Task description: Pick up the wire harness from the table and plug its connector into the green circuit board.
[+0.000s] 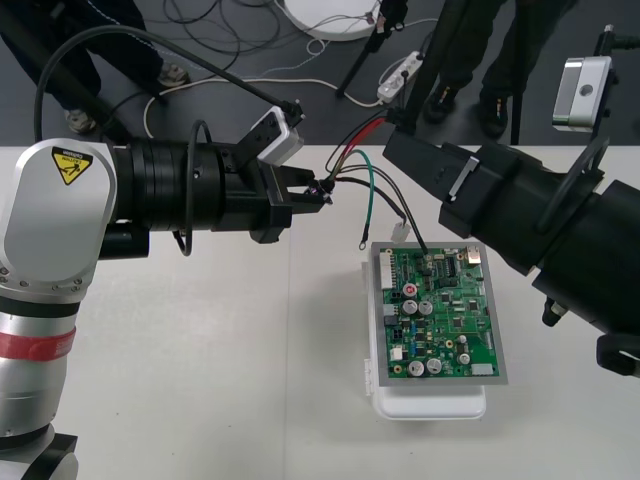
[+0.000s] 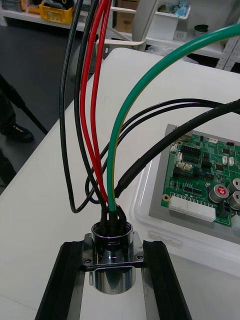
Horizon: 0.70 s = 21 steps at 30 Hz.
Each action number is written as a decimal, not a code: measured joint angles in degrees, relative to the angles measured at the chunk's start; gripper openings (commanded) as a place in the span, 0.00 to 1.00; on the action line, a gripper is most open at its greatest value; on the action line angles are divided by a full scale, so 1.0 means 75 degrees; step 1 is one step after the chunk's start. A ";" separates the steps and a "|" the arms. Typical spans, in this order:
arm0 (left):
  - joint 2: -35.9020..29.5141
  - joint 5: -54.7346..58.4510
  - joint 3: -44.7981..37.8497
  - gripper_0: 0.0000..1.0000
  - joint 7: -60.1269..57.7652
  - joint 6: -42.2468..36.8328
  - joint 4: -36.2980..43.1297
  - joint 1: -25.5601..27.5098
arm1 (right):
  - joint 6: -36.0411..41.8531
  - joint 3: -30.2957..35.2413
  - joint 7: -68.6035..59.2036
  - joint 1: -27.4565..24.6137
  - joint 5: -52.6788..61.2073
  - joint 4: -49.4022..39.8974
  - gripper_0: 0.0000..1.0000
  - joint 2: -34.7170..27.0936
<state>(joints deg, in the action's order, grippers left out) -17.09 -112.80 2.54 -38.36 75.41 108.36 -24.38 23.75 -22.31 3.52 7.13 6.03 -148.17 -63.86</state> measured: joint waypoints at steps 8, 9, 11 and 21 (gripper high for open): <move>0.0000 0.0001 0.0000 0.00 0.0000 0.0000 0.0000 0.0000 | 0.0676 -0.0047 0.0000 0.0693 0.0655 -0.0001 1.00 0.0113; 0.0000 0.0001 0.0000 0.00 0.0000 0.0000 0.0000 0.0000 | 0.0677 -0.0065 0.0000 0.0742 0.0660 -0.0001 1.00 0.0114; 0.0000 0.0001 0.0000 0.00 0.0000 0.0000 0.0000 0.0000 | 0.0677 -0.0105 0.0000 0.0812 0.0667 -0.0001 1.00 0.0114; 0.0000 0.0001 0.0000 0.00 0.0000 0.0000 0.0000 0.0000 | 0.0756 -0.0461 0.0000 0.1198 0.0673 0.0107 1.00 0.0214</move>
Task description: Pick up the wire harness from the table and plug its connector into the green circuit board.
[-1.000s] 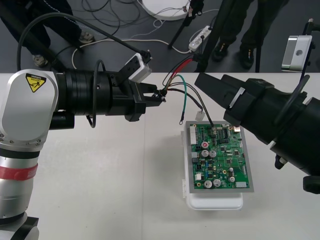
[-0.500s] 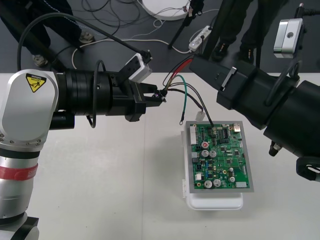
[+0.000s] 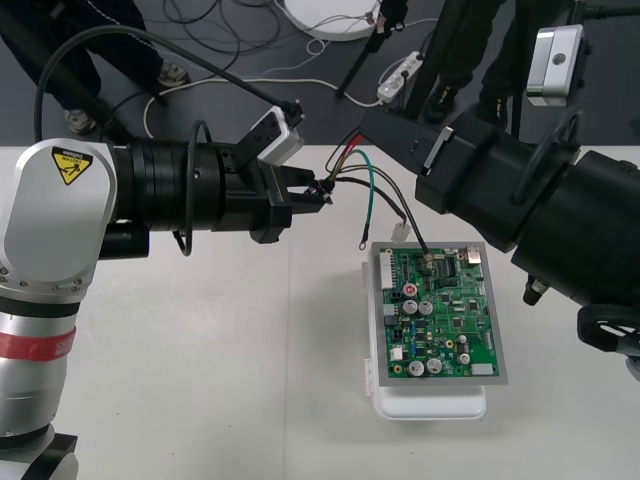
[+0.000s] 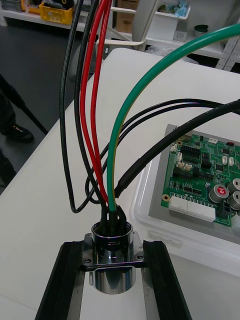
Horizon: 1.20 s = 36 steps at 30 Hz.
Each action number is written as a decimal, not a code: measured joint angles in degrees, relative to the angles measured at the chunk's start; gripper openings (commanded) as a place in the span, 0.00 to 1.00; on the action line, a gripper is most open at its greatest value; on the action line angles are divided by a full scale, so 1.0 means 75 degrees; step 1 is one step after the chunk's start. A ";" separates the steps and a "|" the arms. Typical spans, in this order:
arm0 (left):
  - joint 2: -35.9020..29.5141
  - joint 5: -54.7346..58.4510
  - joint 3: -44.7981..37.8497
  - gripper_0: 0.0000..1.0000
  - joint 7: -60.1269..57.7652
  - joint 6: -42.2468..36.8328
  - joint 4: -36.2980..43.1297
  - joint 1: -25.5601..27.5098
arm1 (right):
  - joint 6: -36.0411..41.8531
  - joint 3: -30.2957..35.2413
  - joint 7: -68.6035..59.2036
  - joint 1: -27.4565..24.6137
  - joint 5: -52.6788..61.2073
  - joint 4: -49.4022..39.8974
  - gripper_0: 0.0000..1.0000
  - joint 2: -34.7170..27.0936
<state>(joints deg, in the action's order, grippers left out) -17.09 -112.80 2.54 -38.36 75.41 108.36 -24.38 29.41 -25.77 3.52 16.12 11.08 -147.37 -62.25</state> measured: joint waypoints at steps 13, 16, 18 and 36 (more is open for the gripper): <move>0.0000 0.0001 0.0000 0.00 0.0000 0.0000 0.0000 0.0000 | 0.0334 -0.0329 0.0000 0.0532 0.0014 0.0468 1.00 0.0132; 0.0000 0.0004 0.0000 0.00 0.0000 0.0000 0.0000 0.0000 | 0.0339 -0.0332 0.0000 0.0603 0.0023 0.0557 1.00 0.0132; 0.0000 0.0004 0.0000 0.00 0.0000 0.0000 0.0000 0.0000 | 0.0340 -0.0339 0.0000 0.0652 0.0035 0.0625 1.00 0.0132; 0.0000 0.0066 0.0000 0.00 0.0000 0.0000 0.0000 0.0000 | 0.0341 -0.0344 0.0000 0.0708 0.0157 0.0699 1.00 0.0132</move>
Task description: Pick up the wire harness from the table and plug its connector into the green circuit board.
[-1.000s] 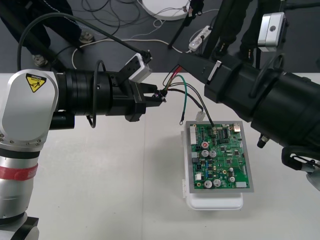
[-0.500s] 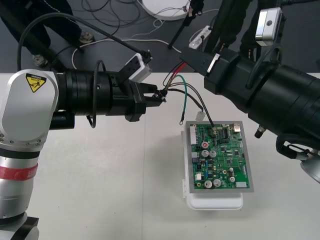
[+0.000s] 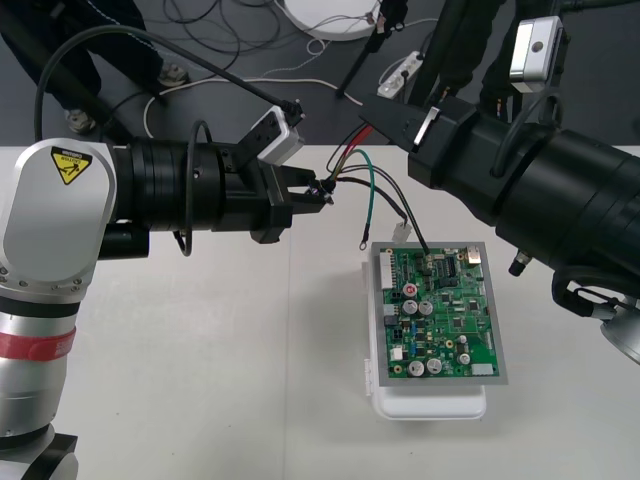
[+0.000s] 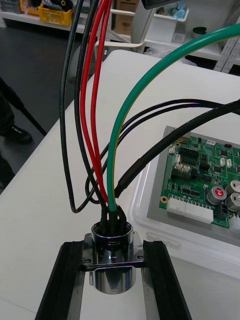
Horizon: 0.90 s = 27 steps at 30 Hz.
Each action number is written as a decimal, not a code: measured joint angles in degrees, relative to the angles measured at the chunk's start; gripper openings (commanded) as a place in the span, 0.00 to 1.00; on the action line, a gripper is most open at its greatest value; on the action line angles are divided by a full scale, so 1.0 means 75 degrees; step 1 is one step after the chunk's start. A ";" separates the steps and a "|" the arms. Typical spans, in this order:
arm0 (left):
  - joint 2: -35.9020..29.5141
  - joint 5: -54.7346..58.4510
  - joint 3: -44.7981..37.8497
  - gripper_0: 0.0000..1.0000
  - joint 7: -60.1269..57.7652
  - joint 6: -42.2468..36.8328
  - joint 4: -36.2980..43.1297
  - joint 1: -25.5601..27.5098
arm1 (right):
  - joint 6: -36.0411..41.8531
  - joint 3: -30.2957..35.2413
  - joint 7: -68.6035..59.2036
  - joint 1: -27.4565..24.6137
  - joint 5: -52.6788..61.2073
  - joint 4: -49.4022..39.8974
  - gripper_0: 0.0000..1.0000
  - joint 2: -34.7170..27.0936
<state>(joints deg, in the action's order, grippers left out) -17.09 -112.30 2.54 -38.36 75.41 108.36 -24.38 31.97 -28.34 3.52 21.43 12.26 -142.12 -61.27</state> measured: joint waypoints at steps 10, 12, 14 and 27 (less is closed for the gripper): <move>0.0000 0.0085 0.0000 0.00 0.0000 -0.0006 0.0000 0.0000 | 0.0000 0.0000 0.0000 0.0000 0.0002 0.0002 1.00 0.0000; 0.0000 0.0100 0.0000 0.00 0.0000 -0.0022 0.0000 0.0000 | 0.0000 0.0000 0.0000 0.0000 0.0002 0.0003 0.68 0.0000; 0.0000 0.0116 0.0000 0.00 0.0000 -0.0046 0.0000 0.0000 | 0.0000 0.0000 0.0000 0.0000 0.0003 0.0003 0.24 0.0000; 0.0000 0.0150 0.0000 0.00 0.0000 -0.0083 0.0000 0.0000 | 0.0000 -0.0002 0.0000 0.0000 0.0004 0.0004 0.00 0.0000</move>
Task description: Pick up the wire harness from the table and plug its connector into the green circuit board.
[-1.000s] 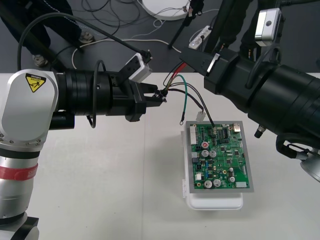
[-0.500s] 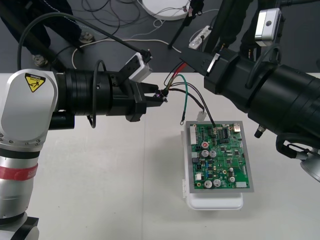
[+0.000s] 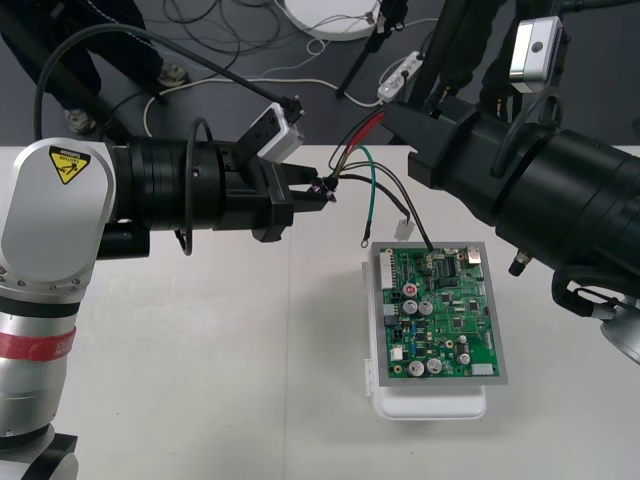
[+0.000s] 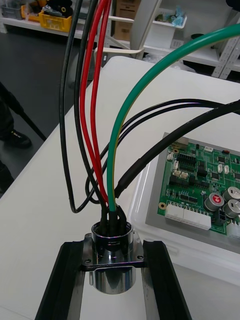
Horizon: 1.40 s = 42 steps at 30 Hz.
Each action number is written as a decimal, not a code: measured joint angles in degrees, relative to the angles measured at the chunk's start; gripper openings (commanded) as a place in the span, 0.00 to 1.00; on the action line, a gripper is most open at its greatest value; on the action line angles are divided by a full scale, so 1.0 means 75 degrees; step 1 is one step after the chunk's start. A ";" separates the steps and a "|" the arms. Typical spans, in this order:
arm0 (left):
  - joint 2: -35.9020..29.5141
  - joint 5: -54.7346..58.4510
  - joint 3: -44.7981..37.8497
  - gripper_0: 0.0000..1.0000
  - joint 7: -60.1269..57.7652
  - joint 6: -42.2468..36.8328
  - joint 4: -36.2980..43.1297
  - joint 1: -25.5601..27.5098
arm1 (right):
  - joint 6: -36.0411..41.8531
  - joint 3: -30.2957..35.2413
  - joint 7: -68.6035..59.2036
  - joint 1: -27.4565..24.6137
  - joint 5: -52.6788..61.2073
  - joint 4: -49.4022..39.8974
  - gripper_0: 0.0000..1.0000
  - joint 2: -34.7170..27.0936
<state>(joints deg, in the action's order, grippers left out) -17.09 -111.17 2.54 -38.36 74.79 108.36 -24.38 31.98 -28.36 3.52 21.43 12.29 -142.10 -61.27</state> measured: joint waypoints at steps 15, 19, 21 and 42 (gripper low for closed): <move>0.0000 0.0005 0.0000 0.00 0.0000 -0.0002 0.0000 0.0000 | -0.0037 0.0000 0.0001 0.0000 -0.0045 0.0002 0.00 0.0000; 0.0000 0.0026 0.0000 0.00 0.0000 -0.0085 0.0000 0.0000 | -0.0038 -0.0001 0.0001 0.0000 -0.0046 0.0003 0.00 0.0000; 0.0000 0.0114 0.0001 0.00 0.0000 -0.0161 0.0000 0.0001 | -0.0049 -0.0004 0.0001 0.0000 -0.0050 0.0010 0.00 0.0001; 0.0000 0.0692 0.0140 1.00 0.0026 -0.0596 0.0000 0.0052 | -0.0242 -0.0005 0.0002 -0.0001 -0.0172 0.0035 0.00 0.0002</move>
<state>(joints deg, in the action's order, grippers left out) -17.09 -105.98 3.59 -38.16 70.32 108.36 -23.98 30.16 -28.40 3.54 21.43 11.00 -141.83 -61.25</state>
